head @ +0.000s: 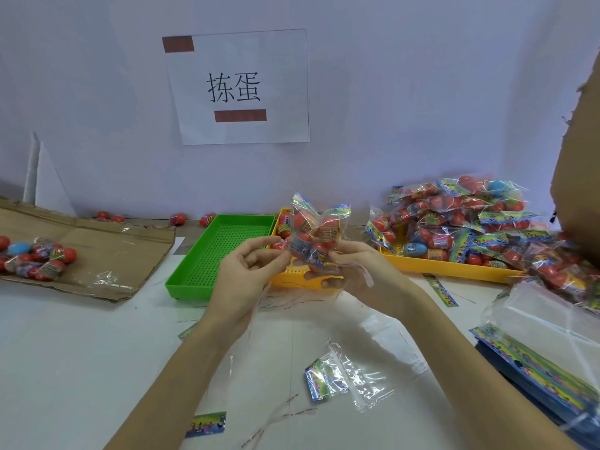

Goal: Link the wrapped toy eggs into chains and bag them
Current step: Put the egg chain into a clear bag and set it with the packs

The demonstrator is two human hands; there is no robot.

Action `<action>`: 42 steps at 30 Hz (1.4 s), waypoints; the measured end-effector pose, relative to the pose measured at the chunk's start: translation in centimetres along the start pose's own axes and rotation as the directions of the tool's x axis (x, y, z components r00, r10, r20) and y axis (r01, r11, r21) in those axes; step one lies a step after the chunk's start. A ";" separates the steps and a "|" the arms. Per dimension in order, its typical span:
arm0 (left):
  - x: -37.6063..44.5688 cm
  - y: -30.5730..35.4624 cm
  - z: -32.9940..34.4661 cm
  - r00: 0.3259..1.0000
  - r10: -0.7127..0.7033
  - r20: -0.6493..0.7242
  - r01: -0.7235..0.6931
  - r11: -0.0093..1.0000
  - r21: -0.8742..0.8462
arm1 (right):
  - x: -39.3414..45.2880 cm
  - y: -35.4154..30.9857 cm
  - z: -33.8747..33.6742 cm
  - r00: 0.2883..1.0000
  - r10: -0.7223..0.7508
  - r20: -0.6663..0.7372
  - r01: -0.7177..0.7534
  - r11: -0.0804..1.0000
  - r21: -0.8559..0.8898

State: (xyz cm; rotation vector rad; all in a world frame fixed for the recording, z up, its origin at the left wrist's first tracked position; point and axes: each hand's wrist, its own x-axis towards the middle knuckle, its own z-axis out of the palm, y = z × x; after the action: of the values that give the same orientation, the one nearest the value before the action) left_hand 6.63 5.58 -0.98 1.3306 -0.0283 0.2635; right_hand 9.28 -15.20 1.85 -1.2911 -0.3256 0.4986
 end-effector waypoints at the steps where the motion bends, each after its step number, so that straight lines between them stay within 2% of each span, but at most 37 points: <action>1: 0.1 0.1 -0.1 1.000 0.008 -0.004 -0.008 1.000 -0.011 | 0.1 0.0 0.0 1.000 -0.019 -0.018 0.019 1.000 0.006; 4: 0.1 0.2 -0.2 0.998 0.055 -0.011 -0.055 0.998 0.018 | 0.6 0.0 0.1 0.993 -0.050 -0.107 0.049 0.999 -0.004; 8: 0.1 0.3 -0.3 0.993 0.119 -0.025 -0.116 0.989 0.095 | 0.7 0.6 0.2 0.980 -0.112 -0.162 0.087 0.984 -0.153; 11: 0.2 0.3 -0.6 0.989 0.141 -0.040 -0.134 0.980 0.147 | 0.8 0.9 0.4 0.963 -0.152 -0.220 0.116 0.979 -0.168; 14: 0.4 0.5 -0.9 0.991 0.129 -0.041 -0.120 0.978 0.168 | 0.9 1.0 0.7 0.968 -0.170 -0.184 0.136 0.974 -0.182; 18: 0.6 0.3 -0.8 0.999 0.046 -0.014 -0.044 0.992 0.115 | 0.7 1.2 1.0 0.970 -0.190 -0.150 0.157 0.966 -0.204; 23: 0.5 0.1 -0.6 0.994 0.086 -0.062 -0.078 0.991 0.111 | 0.8 1.2 0.9 0.976 -0.169 -0.140 0.128 0.955 -0.267; 27: 0.8 -0.2 -1.1 0.985 0.146 -0.087 -0.125 0.968 0.217 | 0.8 1.2 0.8 0.984 -0.136 -0.118 0.092 0.945 -0.314; 29: 0.7 -0.2 -1.0 0.978 0.199 -0.065 -0.173 0.942 0.287 | 0.9 1.2 0.8 0.989 -0.110 -0.103 0.073 0.949 -0.307; 31: 0.6 -0.2 -0.8 0.956 0.293 -0.005 -0.265 0.871 0.413 | 0.9 1.0 1.1 0.987 -0.095 -0.132 0.051 0.951 -0.304; 34: 0.2 -0.2 -0.7 0.914 0.387 0.120 -0.380 0.716 0.585 | 1.1 1.3 1.6 0.955 -0.175 -0.239 0.110 0.958 -0.265; 36: 0.0 -0.3 -0.5 0.907 0.391 0.155 -0.399 0.684 0.610 | 1.3 1.7 1.7 0.918 -0.224 -0.328 0.136 0.953 -0.270; 38: -0.1 -0.3 -0.2 0.918 0.375 0.127 -0.373 0.712 0.595 | 1.4 1.9 1.7 0.895 -0.244 -0.374 0.163 0.958 -0.234; 40: -0.1 -0.1 0.0 0.950 0.308 0.060 -0.294 0.808 0.511 | 1.4 1.7 1.8 0.893 -0.242 -0.379 0.190 0.967 -0.171; 42: -0.3 0.2 0.1 0.981 0.192 0.026 -0.188 0.912 0.363 | 1.3 1.6 1.7 0.905 -0.245 -0.346 0.192 0.965 -0.180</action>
State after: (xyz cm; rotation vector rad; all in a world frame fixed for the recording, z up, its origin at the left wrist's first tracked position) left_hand 6.35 5.46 -0.76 1.7004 -0.1051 0.4580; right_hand 9.23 -12.80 0.73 -1.4345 -0.1907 0.0367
